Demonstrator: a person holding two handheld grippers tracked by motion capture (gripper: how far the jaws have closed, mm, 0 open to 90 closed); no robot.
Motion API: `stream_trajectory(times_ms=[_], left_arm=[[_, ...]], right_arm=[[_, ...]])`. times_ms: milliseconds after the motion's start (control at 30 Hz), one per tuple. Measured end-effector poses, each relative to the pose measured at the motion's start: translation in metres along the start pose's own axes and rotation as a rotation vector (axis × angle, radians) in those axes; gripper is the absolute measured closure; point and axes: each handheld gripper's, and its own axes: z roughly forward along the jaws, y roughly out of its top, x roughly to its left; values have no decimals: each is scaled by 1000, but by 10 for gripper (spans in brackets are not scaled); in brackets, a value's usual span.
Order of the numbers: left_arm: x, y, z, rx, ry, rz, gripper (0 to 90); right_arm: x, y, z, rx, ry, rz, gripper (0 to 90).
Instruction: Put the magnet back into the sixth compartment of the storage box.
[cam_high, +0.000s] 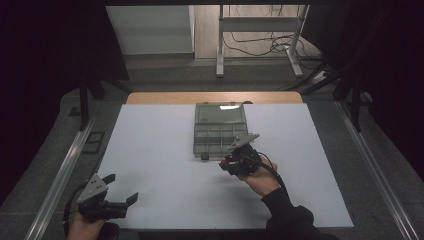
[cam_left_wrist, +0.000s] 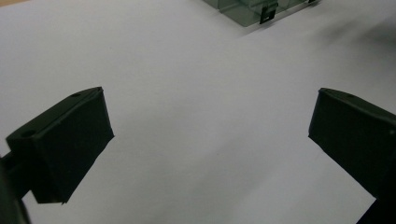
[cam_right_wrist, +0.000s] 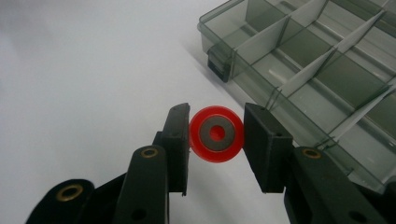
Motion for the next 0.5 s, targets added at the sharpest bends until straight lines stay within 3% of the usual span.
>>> stream_trajectory(times_ms=[500], left_arm=[[0, 0, 0, -3, -3, 2, 0]], right_arm=[[-10, 9, 6, -10, -4, 24, 627]])
